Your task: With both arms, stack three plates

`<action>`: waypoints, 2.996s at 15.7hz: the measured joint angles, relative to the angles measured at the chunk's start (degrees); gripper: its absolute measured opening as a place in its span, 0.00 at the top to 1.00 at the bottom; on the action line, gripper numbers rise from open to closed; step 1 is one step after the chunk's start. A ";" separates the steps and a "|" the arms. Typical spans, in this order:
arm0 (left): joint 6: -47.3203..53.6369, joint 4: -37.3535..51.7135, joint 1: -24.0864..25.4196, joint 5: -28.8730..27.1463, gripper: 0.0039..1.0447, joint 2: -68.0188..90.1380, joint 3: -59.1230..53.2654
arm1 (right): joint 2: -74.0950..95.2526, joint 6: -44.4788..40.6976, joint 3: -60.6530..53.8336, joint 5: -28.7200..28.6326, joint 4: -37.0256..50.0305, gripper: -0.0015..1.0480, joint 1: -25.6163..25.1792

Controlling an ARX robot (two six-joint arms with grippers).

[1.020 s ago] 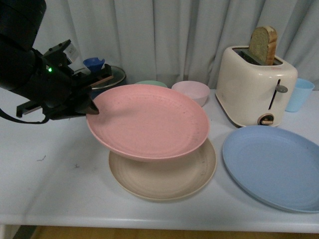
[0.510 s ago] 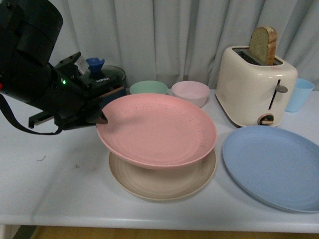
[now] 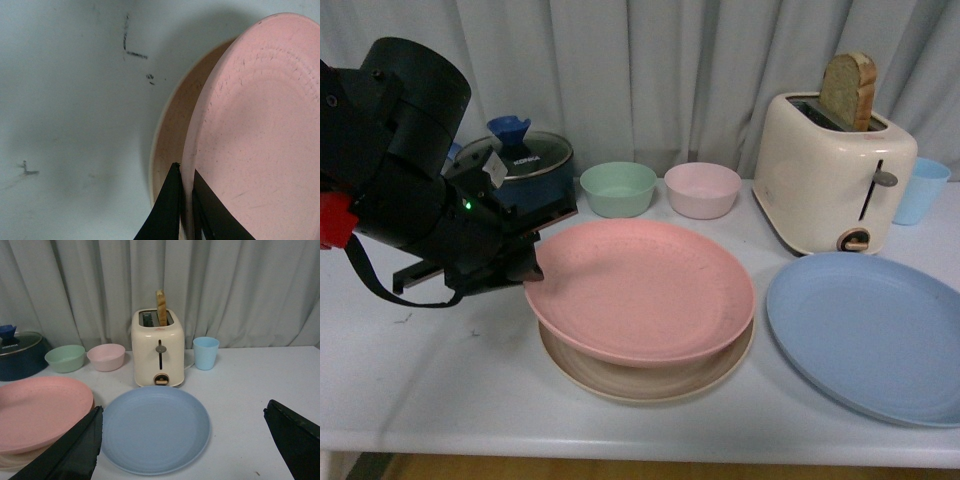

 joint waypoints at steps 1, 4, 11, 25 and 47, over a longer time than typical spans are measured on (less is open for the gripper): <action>-0.04 0.11 -0.50 0.00 0.98 0.50 -0.24 | 0.00 0.00 0.00 0.02 0.00 0.06 0.00; -0.33 0.98 -0.98 0.28 0.69 0.72 -0.59 | 0.00 0.00 0.00 0.00 -0.02 0.06 0.00; 18.25 51.39 0.85 -18.56 0.28 -11.37 -23.15 | 0.00 0.00 0.00 0.04 -0.02 0.06 0.00; 26.21 63.67 11.47 -10.51 0.99 -48.41 -60.28 | 0.00 0.00 0.00 0.02 0.00 0.06 0.02; 26.21 19.65 11.50 -10.10 0.99 -101.24 -66.97 | 0.00 0.00 0.00 0.02 0.00 0.06 0.02</action>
